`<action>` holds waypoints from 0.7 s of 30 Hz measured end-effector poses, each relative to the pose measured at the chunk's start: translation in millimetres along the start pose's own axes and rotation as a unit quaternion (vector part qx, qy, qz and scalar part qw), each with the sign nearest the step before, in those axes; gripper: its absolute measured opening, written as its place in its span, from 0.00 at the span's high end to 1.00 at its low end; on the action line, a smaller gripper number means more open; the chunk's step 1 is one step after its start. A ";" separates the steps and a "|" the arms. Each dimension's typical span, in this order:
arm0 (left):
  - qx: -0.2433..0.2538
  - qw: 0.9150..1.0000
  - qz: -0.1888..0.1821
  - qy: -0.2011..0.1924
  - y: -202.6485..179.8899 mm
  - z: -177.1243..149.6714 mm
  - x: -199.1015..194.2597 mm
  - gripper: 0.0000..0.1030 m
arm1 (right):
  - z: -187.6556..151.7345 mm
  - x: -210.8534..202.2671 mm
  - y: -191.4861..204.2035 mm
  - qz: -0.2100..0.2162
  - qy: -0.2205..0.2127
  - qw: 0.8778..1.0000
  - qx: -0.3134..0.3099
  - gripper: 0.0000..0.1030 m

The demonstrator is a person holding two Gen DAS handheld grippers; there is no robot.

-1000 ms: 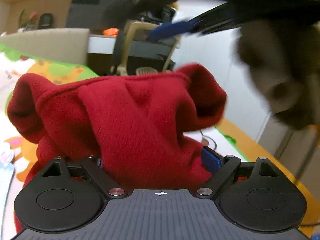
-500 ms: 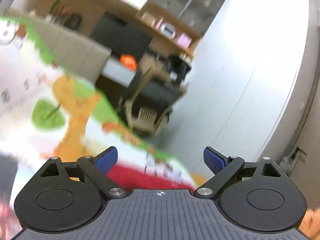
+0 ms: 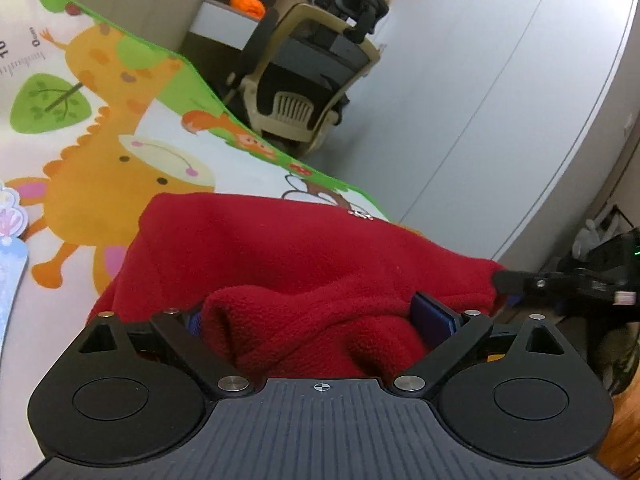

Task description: Fold clothes

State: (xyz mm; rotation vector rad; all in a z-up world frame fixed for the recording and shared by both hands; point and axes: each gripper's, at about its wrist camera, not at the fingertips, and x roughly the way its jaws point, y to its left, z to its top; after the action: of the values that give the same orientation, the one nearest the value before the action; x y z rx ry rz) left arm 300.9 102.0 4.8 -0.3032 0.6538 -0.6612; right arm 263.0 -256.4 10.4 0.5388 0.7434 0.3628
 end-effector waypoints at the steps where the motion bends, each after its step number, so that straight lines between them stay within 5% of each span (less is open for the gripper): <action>1: 0.005 1.000 0.002 0.000 0.2 3.4 2.0 0.05 | -4.9 7.8 -6.5 0.001 0.008 1.000 0.025 0.00; 5: 0.021 1.000 0.008 0.001 -2.6 -3.9 -5.1 0.05 | -21.8 25.8 -31.6 0.036 0.008 0.989 0.142 0.00; 12: 0.036 0.999 0.016 0.005 -7.8 -10.3 -12.1 0.05 | -26.2 -19.1 -16.0 0.016 -0.122 0.989 0.083 0.00; 17: 0.053 0.998 0.022 0.004 -15.6 8.4 -21.7 0.05 | -26.0 8.3 -41.0 -0.018 -0.084 0.983 0.159 0.00; 21: 0.034 0.998 -0.012 -0.061 -11.6 35.8 -61.9 0.05 | -28.4 25.1 -55.2 -0.005 -0.061 0.981 0.183 0.00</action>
State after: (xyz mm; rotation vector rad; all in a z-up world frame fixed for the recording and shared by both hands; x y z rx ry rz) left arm 281.4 135.7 65.9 -0.2862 0.5115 -0.6807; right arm 266.5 -279.1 -52.5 0.8954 0.6976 0.1803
